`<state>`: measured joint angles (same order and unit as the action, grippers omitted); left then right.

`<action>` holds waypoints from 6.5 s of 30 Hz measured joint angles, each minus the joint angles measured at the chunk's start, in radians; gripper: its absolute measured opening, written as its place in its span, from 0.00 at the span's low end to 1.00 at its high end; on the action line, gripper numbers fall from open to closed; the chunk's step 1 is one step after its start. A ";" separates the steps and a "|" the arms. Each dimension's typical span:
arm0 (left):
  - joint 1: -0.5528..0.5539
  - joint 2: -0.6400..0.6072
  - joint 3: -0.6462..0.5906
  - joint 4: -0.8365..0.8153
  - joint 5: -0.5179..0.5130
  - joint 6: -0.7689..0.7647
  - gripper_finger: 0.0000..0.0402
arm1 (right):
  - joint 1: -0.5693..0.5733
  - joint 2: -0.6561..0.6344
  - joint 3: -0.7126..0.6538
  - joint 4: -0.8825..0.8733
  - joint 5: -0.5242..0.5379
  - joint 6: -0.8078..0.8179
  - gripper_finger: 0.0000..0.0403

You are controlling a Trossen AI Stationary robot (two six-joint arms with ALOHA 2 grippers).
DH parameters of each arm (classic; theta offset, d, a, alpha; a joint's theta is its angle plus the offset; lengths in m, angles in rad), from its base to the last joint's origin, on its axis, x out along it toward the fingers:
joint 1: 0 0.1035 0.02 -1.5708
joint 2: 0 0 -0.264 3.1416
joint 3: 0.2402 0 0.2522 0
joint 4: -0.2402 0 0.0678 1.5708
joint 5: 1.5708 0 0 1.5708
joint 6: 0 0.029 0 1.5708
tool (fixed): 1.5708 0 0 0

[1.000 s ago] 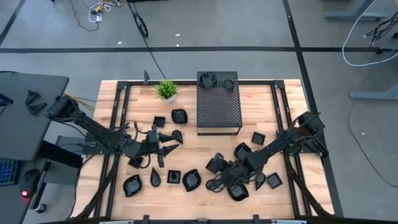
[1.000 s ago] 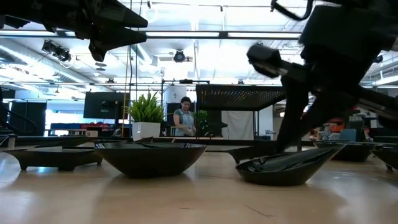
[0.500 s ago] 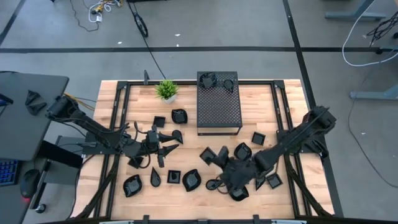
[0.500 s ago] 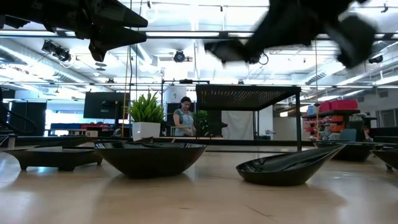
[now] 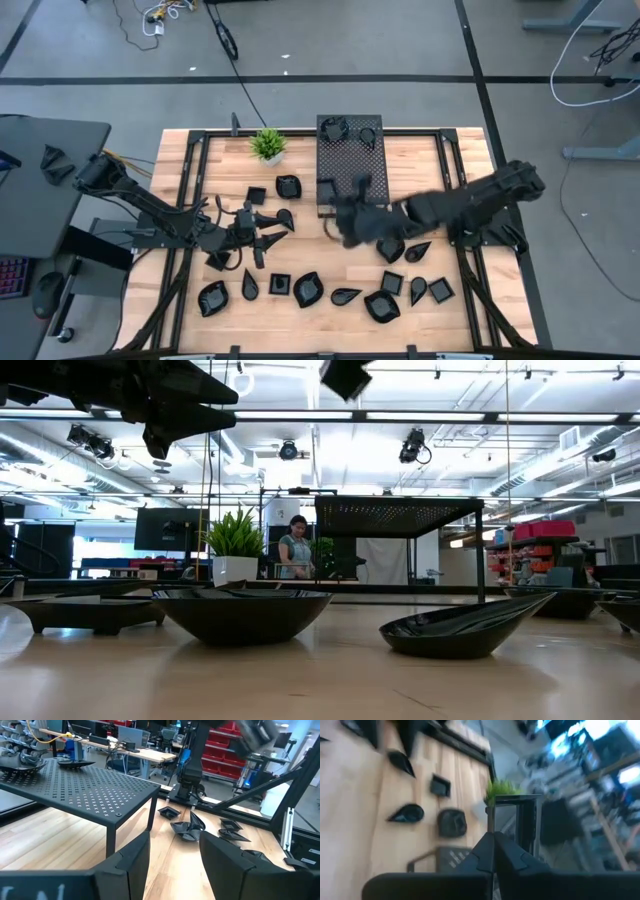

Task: Pick & Place Mini shaped plates
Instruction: Put the square plate on the shelf, then stack the leaf shaped plate on top of the leaf shaped plate on the shelf

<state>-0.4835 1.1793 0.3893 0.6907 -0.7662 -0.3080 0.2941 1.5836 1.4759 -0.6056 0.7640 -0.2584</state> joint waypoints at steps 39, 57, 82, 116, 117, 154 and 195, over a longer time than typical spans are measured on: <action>0.005 0.000 0.000 -0.007 0.003 -0.003 0.44 | -0.376 0.255 0.100 -0.225 -0.285 -0.016 0.03; 0.005 0.000 0.000 -0.007 0.003 -0.003 0.44 | -0.438 0.255 0.099 -0.192 -0.358 -0.029 0.06; 0.004 0.000 0.000 -0.007 0.004 -0.004 0.44 | -0.394 0.192 0.099 -0.208 -0.374 -0.048 0.32; -0.025 0.000 0.000 -0.005 0.004 -0.022 0.44 | 0.427 0.013 -0.141 -0.253 -0.406 0.799 0.21; -0.025 0.000 0.000 -0.005 0.004 -0.022 0.44 | 0.442 0.013 -0.153 -0.268 -0.406 0.852 0.20; -0.017 0.000 0.000 -0.008 0.000 -0.018 0.44 | 0.633 -0.141 -0.430 -0.561 -0.407 1.482 0.48; 0.005 0.000 0.000 -0.008 0.003 -0.022 0.44 | 0.537 -0.195 -0.831 0.269 -0.402 1.383 0.51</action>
<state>-0.4786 1.1790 0.3897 0.6830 -0.7633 -0.3296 0.8307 1.3884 0.6445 -0.3367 0.3623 1.1247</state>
